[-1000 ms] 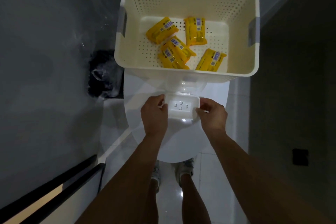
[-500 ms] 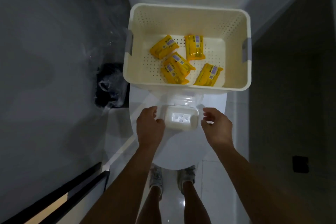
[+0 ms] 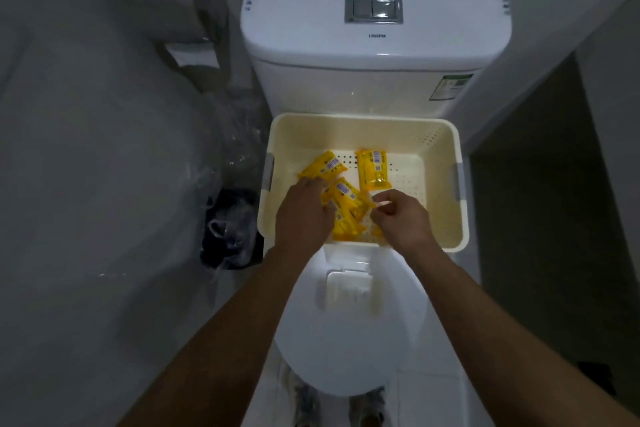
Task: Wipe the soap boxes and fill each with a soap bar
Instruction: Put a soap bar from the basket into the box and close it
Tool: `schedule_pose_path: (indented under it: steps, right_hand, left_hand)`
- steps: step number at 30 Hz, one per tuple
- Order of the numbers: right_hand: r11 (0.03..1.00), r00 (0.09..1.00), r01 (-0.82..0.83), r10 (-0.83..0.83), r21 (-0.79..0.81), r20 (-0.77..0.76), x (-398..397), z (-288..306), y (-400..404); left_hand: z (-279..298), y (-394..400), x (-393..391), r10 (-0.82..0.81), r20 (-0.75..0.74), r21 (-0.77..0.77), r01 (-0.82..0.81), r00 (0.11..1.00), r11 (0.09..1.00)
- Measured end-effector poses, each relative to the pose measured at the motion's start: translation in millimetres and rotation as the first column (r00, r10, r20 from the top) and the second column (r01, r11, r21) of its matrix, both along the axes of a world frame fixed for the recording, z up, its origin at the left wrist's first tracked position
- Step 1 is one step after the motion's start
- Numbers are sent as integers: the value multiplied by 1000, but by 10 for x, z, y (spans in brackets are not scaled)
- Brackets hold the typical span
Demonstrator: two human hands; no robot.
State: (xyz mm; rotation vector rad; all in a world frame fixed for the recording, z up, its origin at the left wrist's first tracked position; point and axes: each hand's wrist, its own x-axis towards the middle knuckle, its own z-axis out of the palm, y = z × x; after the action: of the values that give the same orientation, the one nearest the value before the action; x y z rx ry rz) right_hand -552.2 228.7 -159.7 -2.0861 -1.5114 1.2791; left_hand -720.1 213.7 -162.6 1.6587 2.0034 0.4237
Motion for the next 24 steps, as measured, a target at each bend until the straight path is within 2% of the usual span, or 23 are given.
schedule_pose_path:
  steps: [2, 4, 7, 9, 15, 18, 21, 24]
  right_hand:
    - [985, 997, -61, 68, -164, 38, -41, -184, 175]
    - [952, 977, -159, 189, -263, 94, -90, -370, 298]
    - [892, 938, -262, 326, -368, 122, -160, -608, 404]
    - [878, 930, -283, 350, -386, 115, -176, -722, 440]
    - [878, 998, -65, 63, -474, -19, -181, -908, 439]
    - [898, 997, -60, 72, -435, 13, -135, -951, 460]
    - [898, 986, 39, -106, -439, -130, -59, -859, 481]
    - [923, 965, 148, -213, -355, -153, 27, -661, 522]
  left_hand:
    - [-222, 209, 1, -80, -23, -174, 75, 997, 982]
    - [-427, 348, -11, -146, 12, -284, 143, 989, 948]
    - [-655, 440, -19, -173, 67, -380, 185, 983, 906]
    - [-728, 445, -16, -139, 103, -407, 170, 985, 898]
    - [-772, 448, -27, -94, 105, -422, 130, 990, 897]
    - [-748, 477, -48, -69, 131, -423, 118, 989, 898]
    - [-709, 503, -66, -17, 164, -414, 85, 986, 906]
    - [-608, 512, -85, 48, 234, -406, 53, 971, 912]
